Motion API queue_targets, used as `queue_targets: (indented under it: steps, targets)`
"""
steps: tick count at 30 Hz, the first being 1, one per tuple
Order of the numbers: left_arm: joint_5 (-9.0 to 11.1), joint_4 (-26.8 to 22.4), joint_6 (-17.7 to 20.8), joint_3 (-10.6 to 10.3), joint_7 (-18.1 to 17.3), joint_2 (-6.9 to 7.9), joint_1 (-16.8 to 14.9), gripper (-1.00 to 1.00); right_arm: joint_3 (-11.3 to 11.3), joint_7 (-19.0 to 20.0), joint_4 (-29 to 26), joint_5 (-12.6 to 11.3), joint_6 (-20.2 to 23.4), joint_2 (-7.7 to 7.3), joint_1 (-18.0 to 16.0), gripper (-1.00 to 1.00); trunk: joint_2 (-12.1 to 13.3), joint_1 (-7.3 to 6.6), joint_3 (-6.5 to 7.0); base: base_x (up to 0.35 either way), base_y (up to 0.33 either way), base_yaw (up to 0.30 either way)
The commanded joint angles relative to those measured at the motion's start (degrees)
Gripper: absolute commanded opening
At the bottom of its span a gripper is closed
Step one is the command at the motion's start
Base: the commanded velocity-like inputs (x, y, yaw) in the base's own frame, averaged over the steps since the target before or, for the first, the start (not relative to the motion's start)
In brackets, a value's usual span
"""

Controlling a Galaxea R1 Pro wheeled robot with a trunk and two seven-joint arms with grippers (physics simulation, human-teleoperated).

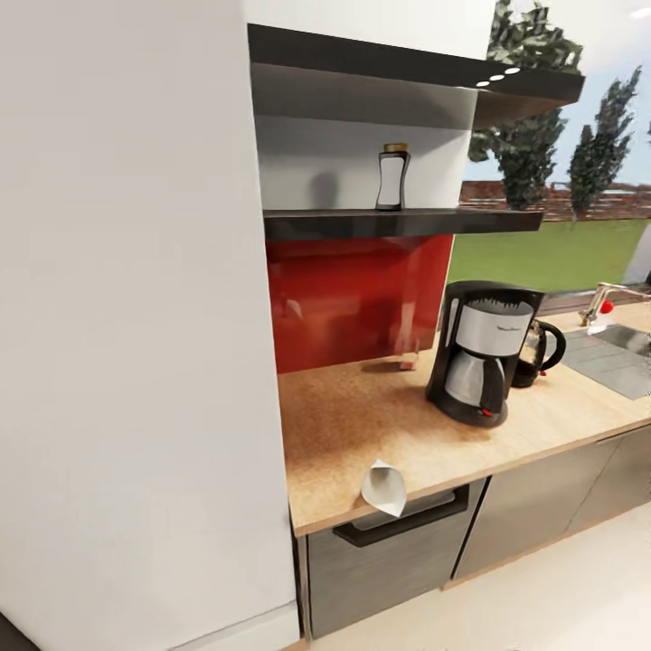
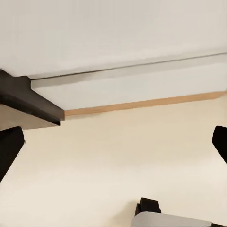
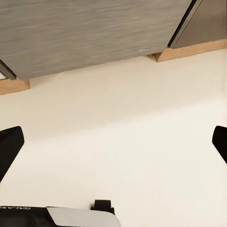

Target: Set up a coffee station on the kitchen countertop: keep the coffee maker on the countertop, move the bottle of coffee from the kitchen shelf to the counter next to the coffee maker, place a paper coffee filter on top of the coffee maker, put the saucer next to the coffee maker with the coffee cup on the saucer, and place the electric kettle next to the coffee maker.

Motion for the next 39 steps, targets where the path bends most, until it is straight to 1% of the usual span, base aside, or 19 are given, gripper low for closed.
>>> queue_targets:
  steps: [1,3,7,9,12,13,14,17,19,20,21,22,25,26,30,34,36,37,39]
  targets:
    - [0.4,0.4,-0.1,-0.1,0.0,0.25,0.0,1.00,0.0,-0.1,-0.1,0.2,-0.2,0.09,0.0,1.00,-0.1,0.03,-0.13,0.000,0.000,-0.069]
    - [0.3,1.7,-0.1,-0.3,-0.1,0.49,0.0,1.00,0.0,-0.1,-0.8,0.2,-0.2,0.16,0.0,1.00,-0.1,0.03,-0.13,0.000,0.000,-0.046]
    - [0.0,6.7,0.0,-0.7,-0.1,0.94,0.1,1.00,0.0,-0.1,-4.7,0.3,-0.2,0.23,0.0,1.00,-0.1,0.03,-0.13,0.000,0.000,-0.014]
    - [-0.5,8.6,0.0,-0.8,-0.1,1.28,0.1,1.00,0.0,-0.2,-6.8,0.2,-0.2,0.23,0.0,1.00,-0.1,0.03,-0.13,0.000,0.000,-0.004]
    - [-1.7,11.2,0.3,-0.9,0.0,2.03,0.1,1.00,0.1,-0.2,-11.6,0.2,-0.2,0.29,0.0,1.00,-0.1,0.03,-0.13,0.000,0.000,-0.002]
    - [-2.1,12.2,0.4,-0.9,0.2,2.33,0.2,1.00,0.1,-0.1,-14.1,0.2,-0.2,0.36,0.0,1.00,-0.1,0.03,-0.13,0.000,0.000,0.000]
    - [-2.5,14.4,0.7,-0.9,1.2,3.28,0.2,1.00,0.1,-0.1,-20.0,0.2,-0.1,0.55,0.0,1.00,-0.1,0.03,-0.13,0.000,0.000,0.000]
    - [-2.7,16.7,0.9,-0.9,2.1,3.90,0.2,1.00,0.1,-0.2,-25.2,0.2,0.0,0.64,0.0,1.00,-0.1,0.03,-0.13,0.000,0.000,0.000]
    - [-2.7,19.5,1.0,-0.9,2.4,4.10,0.4,1.00,0.0,-0.3,-30.4,0.2,0.3,0.67,-0.1,1.00,-0.1,0.03,-0.13,0.000,0.000,0.000]
    - [-2.7,19.7,1.0,-0.9,2.4,4.11,0.6,1.00,0.0,-0.3,-31.0,0.2,0.3,0.68,-0.1,1.00,-0.1,0.03,-0.13,0.000,0.000,0.000]
    - [-2.7,20.3,1.1,-0.9,2.4,4.13,1.7,1.00,0.0,-0.3,-33.8,0.2,1.9,0.68,-1.2,1.00,-0.1,0.03,-0.13,0.000,0.000,0.000]
    - [-2.7,20.4,1.7,-0.9,2.4,4.13,2.4,1.00,0.0,-0.2,-35.0,0.2,5.3,0.68,-2.6,1.00,-0.1,0.03,-0.13,0.000,0.000,0.000]
    - [-2.8,20.5,4.1,-1.0,2.4,4.09,3.7,1.00,0.0,0.0,-35.7,0.1,11.3,0.68,-5.9,1.00,-0.1,0.03,-0.13,0.000,0.000,0.000]
    - [-2.8,20.5,4.6,-1.0,2.4,4.11,3.9,1.00,0.0,0.1,-35.8,0.1,12.2,0.68,-6.9,1.00,-0.1,0.03,-0.13,0.000,0.000,0.000]
    - [-2.8,20.5,5.3,-1.0,2.4,4.13,5.1,1.00,0.1,0.2,-35.9,0.1,13.6,0.74,-9.9,1.00,-0.1,0.03,-0.13,0.000,0.000,0.000]
    - [-3.3,20.5,5.5,-1.0,2.4,4.14,5.6,1.00,0.2,0.3,-36.5,0.1,13.9,0.75,-11.2,1.00,-0.1,0.03,-0.13,0.002,0.000,0.000]
    - [-4.3,20.5,5.7,-1.0,2.4,4.12,5.7,1.00,0.3,0.4,-36.6,0.1,13.9,0.76,-11.4,1.00,-0.1,0.03,-0.13,0.045,0.000,0.000]
    - [-5.2,20.5,6.3,-1.0,2.4,4.08,5.8,1.00,0.4,0.4,-36.6,0.1,13.9,0.76,-11.5,1.00,-0.1,0.03,-0.13,0.095,0.000,0.000]
    - [-7.0,20.5,8.4,-1.0,2.5,3.87,5.8,1.00,0.5,0.4,-36.7,0.1,13.9,0.77,-11.6,1.00,-0.1,0.03,-0.13,0.129,0.000,0.000]
